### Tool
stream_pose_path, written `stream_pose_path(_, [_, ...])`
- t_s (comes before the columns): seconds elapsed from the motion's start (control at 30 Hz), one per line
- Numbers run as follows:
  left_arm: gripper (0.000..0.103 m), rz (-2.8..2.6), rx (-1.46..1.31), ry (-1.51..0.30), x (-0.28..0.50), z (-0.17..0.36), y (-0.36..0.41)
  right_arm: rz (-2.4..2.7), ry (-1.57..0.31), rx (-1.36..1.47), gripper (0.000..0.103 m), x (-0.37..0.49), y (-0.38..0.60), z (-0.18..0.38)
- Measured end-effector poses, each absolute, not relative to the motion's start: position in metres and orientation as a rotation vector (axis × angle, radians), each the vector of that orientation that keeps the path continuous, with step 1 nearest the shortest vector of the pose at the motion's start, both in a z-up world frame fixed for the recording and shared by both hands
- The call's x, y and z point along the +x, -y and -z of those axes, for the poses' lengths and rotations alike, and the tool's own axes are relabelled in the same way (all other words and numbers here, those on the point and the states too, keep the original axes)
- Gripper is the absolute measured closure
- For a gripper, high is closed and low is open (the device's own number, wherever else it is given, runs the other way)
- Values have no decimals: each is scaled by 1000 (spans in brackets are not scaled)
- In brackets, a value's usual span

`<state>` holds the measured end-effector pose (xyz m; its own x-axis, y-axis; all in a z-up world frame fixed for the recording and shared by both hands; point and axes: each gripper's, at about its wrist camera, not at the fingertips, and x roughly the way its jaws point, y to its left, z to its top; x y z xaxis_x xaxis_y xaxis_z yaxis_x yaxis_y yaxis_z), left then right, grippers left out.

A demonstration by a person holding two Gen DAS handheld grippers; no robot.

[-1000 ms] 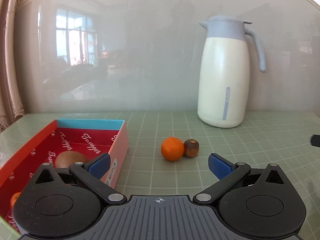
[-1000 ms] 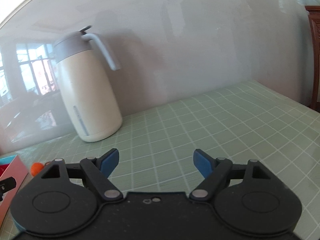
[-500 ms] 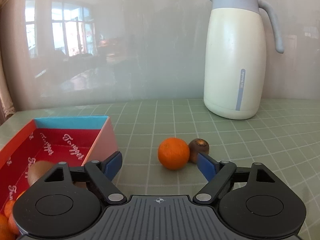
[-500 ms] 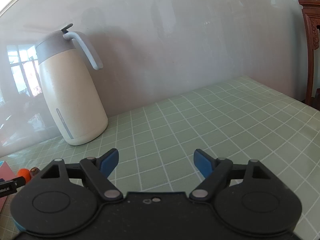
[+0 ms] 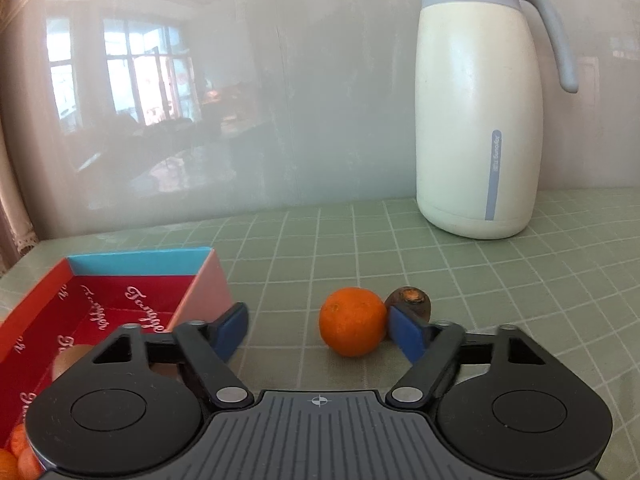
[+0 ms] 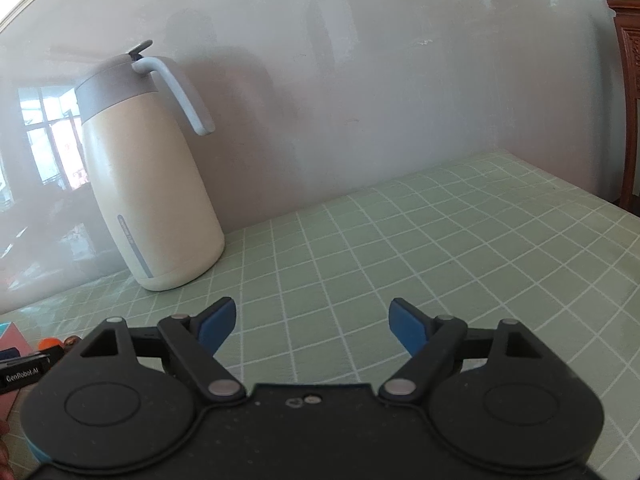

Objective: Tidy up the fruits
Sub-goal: 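Close the left gripper on the mandarin, then carry the mandarin into the red box and open the left gripper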

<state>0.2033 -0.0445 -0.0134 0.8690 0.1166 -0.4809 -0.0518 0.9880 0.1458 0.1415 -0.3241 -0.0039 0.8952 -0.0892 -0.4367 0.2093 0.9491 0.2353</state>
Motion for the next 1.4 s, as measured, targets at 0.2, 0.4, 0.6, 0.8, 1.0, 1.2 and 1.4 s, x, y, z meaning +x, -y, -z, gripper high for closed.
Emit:
stream_pose_path(0.2, [30, -50, 92, -527, 209, 14, 47, 143, -441, 287, 18, 145, 322, 3])
stream_pose_path(0.4, [33, -35, 30, -538, 214, 12, 43, 143, -436, 287, 18, 144, 324, 1])
stream_pose_path(0.6, [56, -32, 25, -575, 211, 17, 40, 148, -420, 304, 17, 142, 329, -3])
stream_pose_path(0.8, [56, -40, 4, -578, 216, 19, 37, 139, -414, 325, 12, 141, 331, -5])
stream_pose_path(1.0, [56, -54, -11, -574, 226, 19, 37, 143, -430, 332, 12, 143, 336, -3])
stream_pose_path(1.2, [64, -53, -12, -577, 225, 20, 37, 134, -432, 340, 12, 143, 335, -3])
stream_pose_path(1.4, [64, -42, -9, -569, 215, 17, 38, 122, -435, 345, 12, 143, 331, -4])
